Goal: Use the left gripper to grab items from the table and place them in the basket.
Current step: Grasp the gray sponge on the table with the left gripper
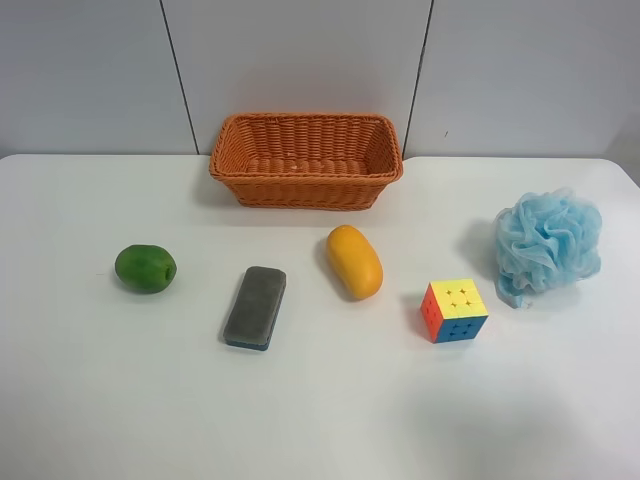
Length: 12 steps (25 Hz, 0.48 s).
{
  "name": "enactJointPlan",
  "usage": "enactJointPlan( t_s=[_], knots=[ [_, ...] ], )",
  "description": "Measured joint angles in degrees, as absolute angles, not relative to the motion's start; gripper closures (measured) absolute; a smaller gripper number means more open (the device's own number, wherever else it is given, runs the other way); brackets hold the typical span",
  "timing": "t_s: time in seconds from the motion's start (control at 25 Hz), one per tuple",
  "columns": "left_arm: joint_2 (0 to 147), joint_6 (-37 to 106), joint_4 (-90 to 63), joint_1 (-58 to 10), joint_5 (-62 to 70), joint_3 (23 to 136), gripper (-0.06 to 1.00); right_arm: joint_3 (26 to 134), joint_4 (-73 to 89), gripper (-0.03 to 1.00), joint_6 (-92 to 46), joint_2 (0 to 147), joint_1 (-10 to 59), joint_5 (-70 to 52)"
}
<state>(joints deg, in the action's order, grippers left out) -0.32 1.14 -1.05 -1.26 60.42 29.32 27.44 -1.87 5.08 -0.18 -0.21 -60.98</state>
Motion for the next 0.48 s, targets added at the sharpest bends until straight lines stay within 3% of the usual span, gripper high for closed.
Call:
enactJointPlan(
  t_s=[0.48],
  knots=[
    [-0.32,1.14,-1.05,-1.26,60.42,29.32,-0.05,27.44,-1.87,-0.02,5.08,-0.18,-0.21,-60.98]
  ],
)
